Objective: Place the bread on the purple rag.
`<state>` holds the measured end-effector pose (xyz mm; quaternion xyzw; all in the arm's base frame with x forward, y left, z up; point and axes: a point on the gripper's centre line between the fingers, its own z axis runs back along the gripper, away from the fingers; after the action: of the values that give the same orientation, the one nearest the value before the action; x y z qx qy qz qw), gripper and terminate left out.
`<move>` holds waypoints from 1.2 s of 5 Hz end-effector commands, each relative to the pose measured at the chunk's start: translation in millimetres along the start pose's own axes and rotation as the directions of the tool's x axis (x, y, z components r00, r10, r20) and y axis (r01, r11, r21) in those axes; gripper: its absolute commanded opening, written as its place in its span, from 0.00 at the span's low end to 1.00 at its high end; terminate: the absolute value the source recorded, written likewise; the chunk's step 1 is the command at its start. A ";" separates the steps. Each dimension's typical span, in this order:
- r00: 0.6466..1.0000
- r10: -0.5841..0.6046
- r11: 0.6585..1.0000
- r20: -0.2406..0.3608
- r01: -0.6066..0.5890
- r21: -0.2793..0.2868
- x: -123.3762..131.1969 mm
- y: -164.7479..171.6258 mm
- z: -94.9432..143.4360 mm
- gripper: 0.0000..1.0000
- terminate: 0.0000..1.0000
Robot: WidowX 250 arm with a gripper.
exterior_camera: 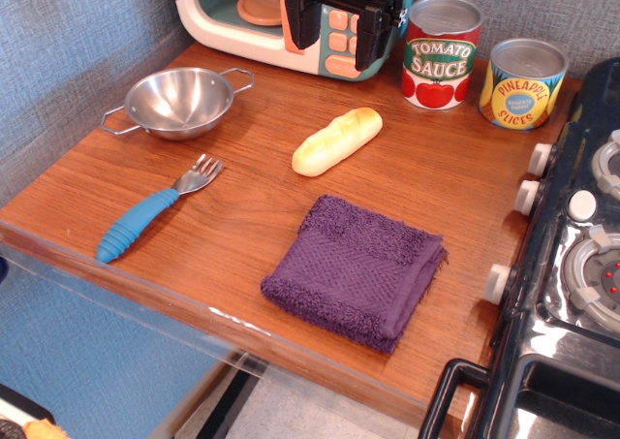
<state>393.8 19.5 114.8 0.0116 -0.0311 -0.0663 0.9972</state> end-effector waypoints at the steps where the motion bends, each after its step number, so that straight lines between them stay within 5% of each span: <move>1: 1.000 0.000 1.000 0.000 0.000 0.000 0.0 0.0 0.0 1.00 0.00; 3: 0.999 0.034 0.999 -0.005 -0.034 0.004 1.4 9.1 -51.8 1.00 0.00; 4: 1.000 -0.004 0.999 -0.007 0.004 0.049 2.8 13.0 -79.7 1.00 0.00; 6: 0.996 -0.075 0.997 0.042 0.076 -0.033 8.3 14.8 -118.8 1.00 0.00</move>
<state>414.3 29.2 3.3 -0.0074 -0.0579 -0.1095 0.9923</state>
